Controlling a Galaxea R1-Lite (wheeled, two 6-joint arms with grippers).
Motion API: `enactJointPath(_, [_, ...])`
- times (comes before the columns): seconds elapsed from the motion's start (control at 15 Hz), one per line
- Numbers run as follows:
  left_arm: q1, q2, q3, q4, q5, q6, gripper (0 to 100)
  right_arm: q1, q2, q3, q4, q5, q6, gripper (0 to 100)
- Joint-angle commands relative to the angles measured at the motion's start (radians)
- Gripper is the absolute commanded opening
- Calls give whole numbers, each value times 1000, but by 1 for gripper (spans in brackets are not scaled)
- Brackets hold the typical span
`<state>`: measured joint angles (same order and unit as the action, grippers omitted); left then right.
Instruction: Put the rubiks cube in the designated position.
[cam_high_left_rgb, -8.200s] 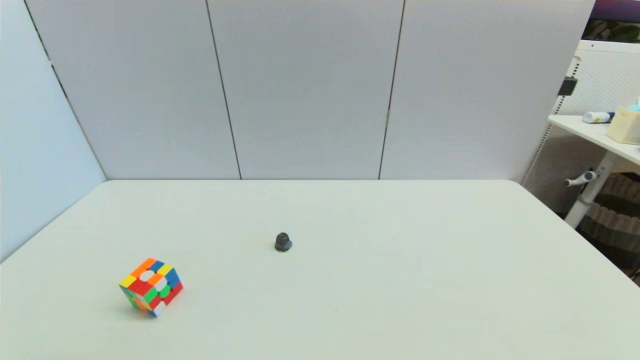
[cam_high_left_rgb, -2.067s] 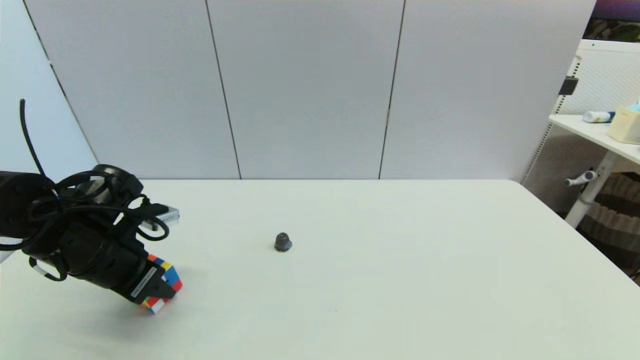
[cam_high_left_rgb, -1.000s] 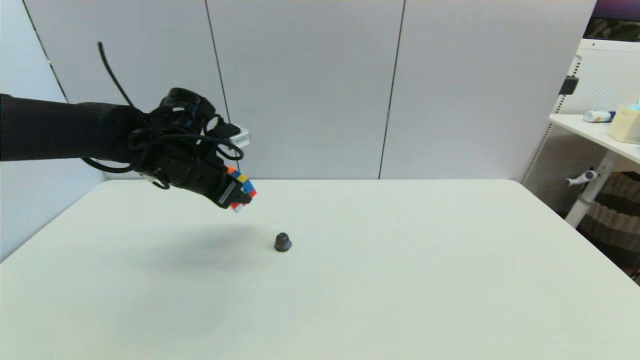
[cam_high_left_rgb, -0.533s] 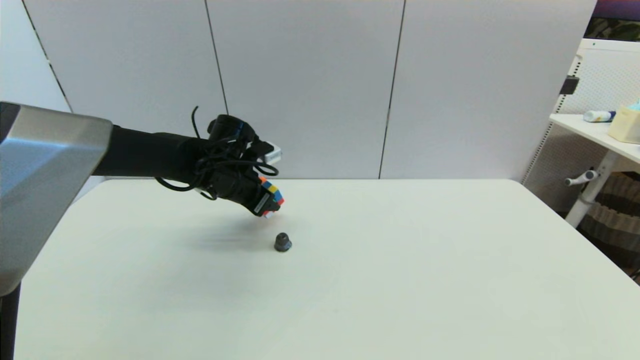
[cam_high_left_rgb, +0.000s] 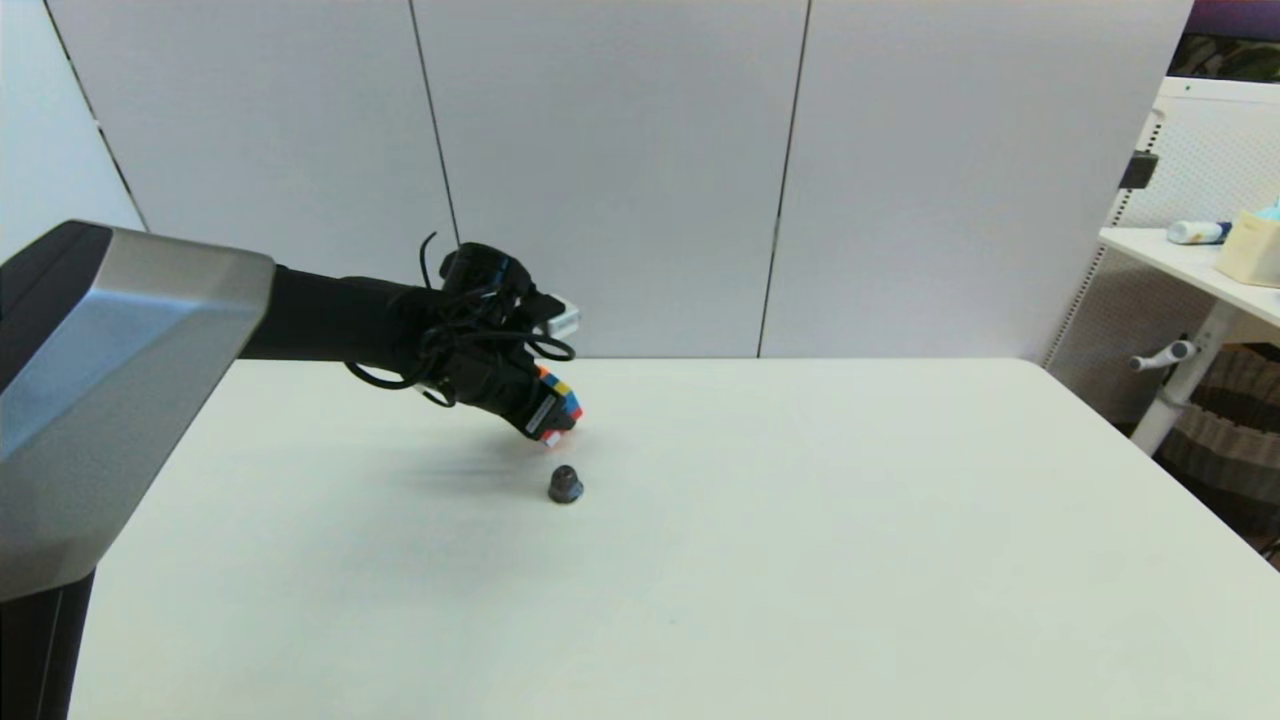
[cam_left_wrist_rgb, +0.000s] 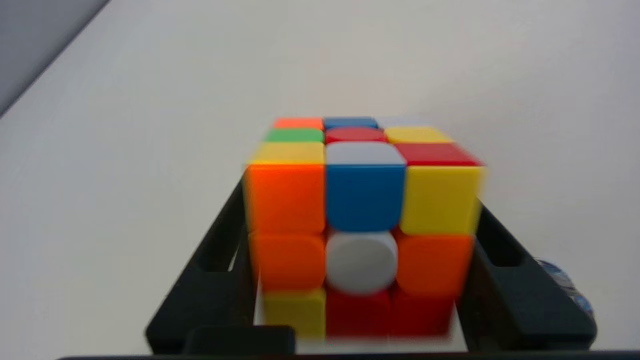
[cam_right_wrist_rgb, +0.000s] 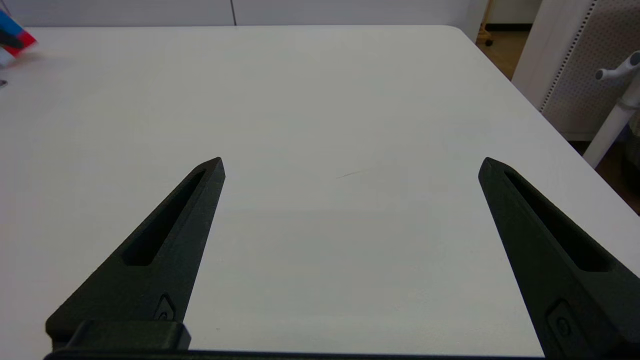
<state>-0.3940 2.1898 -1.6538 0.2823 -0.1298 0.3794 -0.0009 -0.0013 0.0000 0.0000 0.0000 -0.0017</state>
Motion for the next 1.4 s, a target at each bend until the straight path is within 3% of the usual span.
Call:
enactJointPath(0.07, [-3,7,-14,1,-1,3,100,-1,1,0,0,0,0,100])
enactJointPath(0.47, [0,-145,-49,0,12,10,100,1,1,0,0,0,0,100])
enactJointPath(0.87, [41,-519,-29,-3,202,-85,100,-1,1,0,0,0,0,100])
enactJointPath(1.0, [78,-662,62,-8,285,-103,100,1,1,0,0,0,0,100])
enactJointPath(1.2, [167,-884,286,-57,285,-111,100,1,1,0,0,0,0,100])
enactJointPath(1.4, [236,-1174,657,-163,283,-178,100,1,1,0,0,0,0,100])
